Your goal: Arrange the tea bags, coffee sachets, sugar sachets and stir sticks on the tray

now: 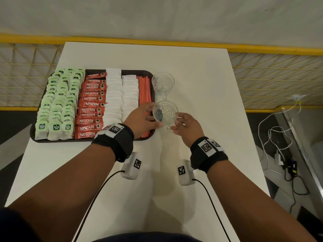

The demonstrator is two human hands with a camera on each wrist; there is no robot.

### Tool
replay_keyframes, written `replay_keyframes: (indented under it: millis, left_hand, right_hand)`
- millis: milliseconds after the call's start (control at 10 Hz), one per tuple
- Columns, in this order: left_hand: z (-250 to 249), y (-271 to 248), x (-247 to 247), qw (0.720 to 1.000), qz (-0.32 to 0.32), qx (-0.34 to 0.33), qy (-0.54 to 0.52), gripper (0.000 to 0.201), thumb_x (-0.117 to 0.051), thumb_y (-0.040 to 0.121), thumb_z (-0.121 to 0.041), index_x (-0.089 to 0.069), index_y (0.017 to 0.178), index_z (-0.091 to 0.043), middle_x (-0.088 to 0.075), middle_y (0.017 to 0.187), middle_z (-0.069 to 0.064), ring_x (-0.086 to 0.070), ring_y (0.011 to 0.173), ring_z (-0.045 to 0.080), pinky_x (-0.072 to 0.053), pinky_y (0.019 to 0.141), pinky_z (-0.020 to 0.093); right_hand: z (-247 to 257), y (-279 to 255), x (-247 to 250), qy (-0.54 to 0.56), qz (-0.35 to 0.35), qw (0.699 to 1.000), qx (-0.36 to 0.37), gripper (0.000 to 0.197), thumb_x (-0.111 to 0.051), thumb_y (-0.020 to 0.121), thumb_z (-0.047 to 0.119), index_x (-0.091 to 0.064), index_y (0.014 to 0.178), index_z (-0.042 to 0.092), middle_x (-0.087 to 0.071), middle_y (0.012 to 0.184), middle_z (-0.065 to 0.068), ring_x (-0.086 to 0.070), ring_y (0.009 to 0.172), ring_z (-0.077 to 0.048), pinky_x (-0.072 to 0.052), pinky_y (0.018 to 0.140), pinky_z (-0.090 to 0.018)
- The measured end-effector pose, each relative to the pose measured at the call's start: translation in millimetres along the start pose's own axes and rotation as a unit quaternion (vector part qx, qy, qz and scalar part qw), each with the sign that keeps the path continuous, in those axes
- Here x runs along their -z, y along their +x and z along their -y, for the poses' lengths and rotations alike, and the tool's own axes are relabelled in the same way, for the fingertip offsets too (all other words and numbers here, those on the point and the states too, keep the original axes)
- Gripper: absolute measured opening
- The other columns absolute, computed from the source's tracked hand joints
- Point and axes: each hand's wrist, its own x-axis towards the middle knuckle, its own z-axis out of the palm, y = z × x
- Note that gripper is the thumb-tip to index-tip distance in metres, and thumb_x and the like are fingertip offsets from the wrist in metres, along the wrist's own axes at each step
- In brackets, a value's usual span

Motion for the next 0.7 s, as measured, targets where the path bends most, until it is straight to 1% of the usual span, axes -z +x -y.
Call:
replay_keyframes:
  millis: [100, 200, 300, 400, 500, 600, 700]
  left_hand:
    - [-0.8, 1.3, 0.5, 1.0, -0.002, 0.0, 0.009, 0.084, -0.083, 0.076, -0.018, -0.037, 0.147, -0.017, -0.047, 0.146, 0.0, -0.057, 0.118, 0.017, -0.044, 0.077, 0.014]
    - [-1.2, 1.7, 0.9, 1.0, -0.003, -0.008, 0.027, 0.079, -0.081, 0.078, -0.017, -0.039, 0.145, -0.017, -0.049, 0.145, 0.001, -0.058, 0.118, 0.019, -0.045, 0.082, 0.018]
    - [-0.2, 2.5, 0.2, 0.999, -0.012, -0.008, 0.03, 0.075, -0.081, 0.078, -0.018, -0.042, 0.143, -0.017, -0.051, 0.142, 0.002, -0.059, 0.112, 0.017, -0.046, 0.084, 0.022]
    - [0.2, 2.6, -0.3, 0.999, -0.013, -0.008, 0.032, 0.075, -0.081, 0.079, -0.017, -0.042, 0.143, -0.017, -0.052, 0.14, 0.001, -0.058, 0.109, 0.015, -0.045, 0.077, 0.017]
    - [-2.2, 1.2, -0.1, 1.0, -0.012, -0.008, 0.016, 0.075, -0.081, 0.078, -0.015, -0.042, 0.141, -0.017, -0.052, 0.139, 0.002, -0.061, 0.112, 0.02, -0.048, 0.086, 0.026]
    - [-1.0, -0.3, 0.9, 1.0, -0.003, 0.0, 0.021, 0.08, -0.082, 0.077, -0.017, -0.039, 0.144, -0.017, -0.051, 0.141, 0.002, -0.06, 0.115, 0.021, -0.05, 0.093, 0.031]
    - [-1.5, -5.5, 6.2, 1.0, -0.005, 0.001, 0.026, 0.084, -0.082, 0.078, -0.019, -0.035, 0.147, -0.016, -0.046, 0.147, 0.005, -0.054, 0.124, 0.023, -0.047, 0.102, 0.039]
  right_hand:
    - [-3.3, -0.9, -3.9, 0.022, -0.013, 1.0, -0.005, 0.029, -0.054, 0.097, 0.007, -0.054, 0.125, 0.012, -0.064, 0.113, -0.009, -0.071, 0.088, -0.021, -0.058, 0.08, -0.031]
    - [-6.1, -0.4, -5.2, 0.025, -0.018, 1.0, -0.002, 0.027, -0.057, 0.095, 0.007, -0.055, 0.122, 0.013, -0.065, 0.113, -0.009, -0.071, 0.091, -0.021, -0.058, 0.084, -0.036]
    - [-6.6, 1.3, -4.6, 0.016, -0.023, 1.0, -0.001, 0.027, -0.057, 0.095, 0.007, -0.056, 0.121, 0.014, -0.066, 0.111, -0.008, -0.071, 0.09, -0.02, -0.058, 0.085, -0.036]
    - [-6.6, 1.6, -4.1, 0.006, -0.02, 1.0, 0.005, 0.027, -0.056, 0.095, 0.007, -0.056, 0.121, 0.013, -0.066, 0.11, -0.007, -0.071, 0.091, -0.021, -0.058, 0.085, -0.035]
    - [-3.3, 0.2, -4.3, 0.01, -0.019, 1.0, 0.0, 0.026, -0.054, 0.096, 0.006, -0.055, 0.122, 0.012, -0.064, 0.107, -0.006, -0.07, 0.09, -0.022, -0.057, 0.085, -0.035]
    - [-2.3, -2.1, -3.1, 0.005, -0.018, 1.0, 0.003, 0.023, -0.053, 0.097, 0.006, -0.056, 0.118, 0.013, -0.064, 0.107, -0.006, -0.07, 0.091, -0.023, -0.057, 0.085, -0.035]
    - [2.8, -4.3, 0.8, -0.009, -0.04, 0.999, 0.008, 0.024, -0.052, 0.097, 0.005, -0.056, 0.12, 0.01, -0.064, 0.108, -0.007, -0.069, 0.09, -0.022, -0.057, 0.083, -0.031]
